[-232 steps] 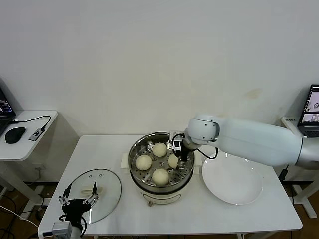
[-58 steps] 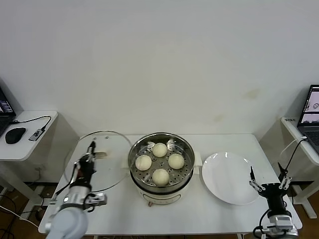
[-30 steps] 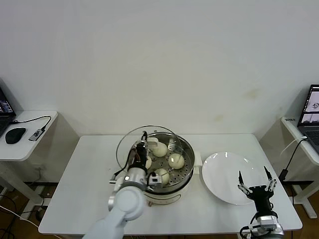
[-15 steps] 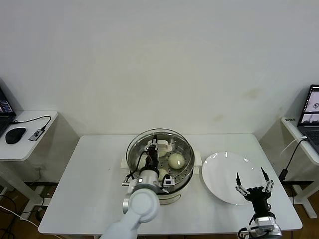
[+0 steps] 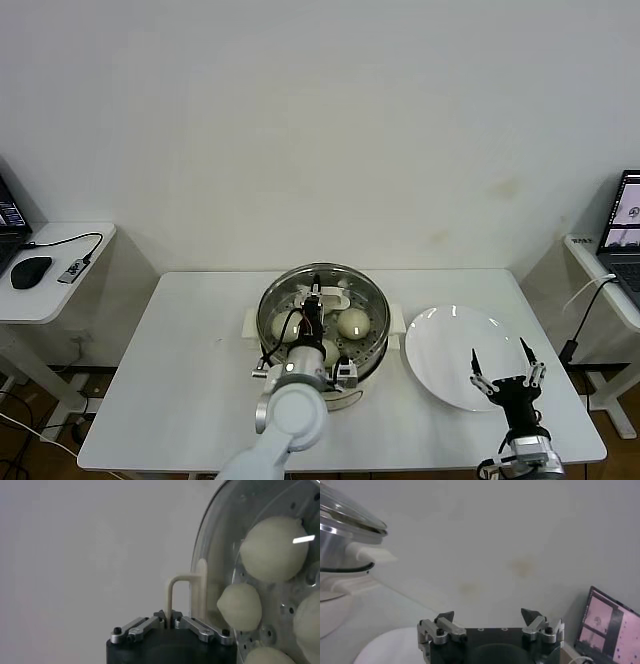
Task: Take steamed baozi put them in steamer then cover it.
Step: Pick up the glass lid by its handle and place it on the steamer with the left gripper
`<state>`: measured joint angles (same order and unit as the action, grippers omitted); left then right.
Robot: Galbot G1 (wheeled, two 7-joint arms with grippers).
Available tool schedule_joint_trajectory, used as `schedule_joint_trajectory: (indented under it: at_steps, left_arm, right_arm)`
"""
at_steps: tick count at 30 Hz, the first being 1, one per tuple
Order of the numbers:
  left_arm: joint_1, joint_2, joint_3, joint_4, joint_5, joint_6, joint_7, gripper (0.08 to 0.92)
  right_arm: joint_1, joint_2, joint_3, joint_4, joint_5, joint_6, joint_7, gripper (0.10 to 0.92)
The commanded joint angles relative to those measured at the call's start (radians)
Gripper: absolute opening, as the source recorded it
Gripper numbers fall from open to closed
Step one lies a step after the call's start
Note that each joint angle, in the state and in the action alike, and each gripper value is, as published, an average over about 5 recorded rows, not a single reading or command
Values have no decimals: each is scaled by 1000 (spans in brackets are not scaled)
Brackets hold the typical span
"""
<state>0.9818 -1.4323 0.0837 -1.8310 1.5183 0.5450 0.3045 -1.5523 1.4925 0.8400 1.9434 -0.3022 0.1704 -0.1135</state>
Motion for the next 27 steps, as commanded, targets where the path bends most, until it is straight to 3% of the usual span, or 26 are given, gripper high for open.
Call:
schedule_joint_trajectory:
  at_steps: [1, 17, 27]
  left_arm:
    - [9, -14, 8, 13, 20, -3, -8, 139]
    - [33, -21, 3, 2, 25, -11, -31, 145]
    - [135, 26, -19, -128, -7, -24, -67, 394]
  right_arm:
    - [1, -2, -3, -3, -1, 1, -1, 823]
    - [3, -9, -8, -5, 1, 2, -2, 823]
    - [1, -18, -10, -6, 6, 1, -1, 823]
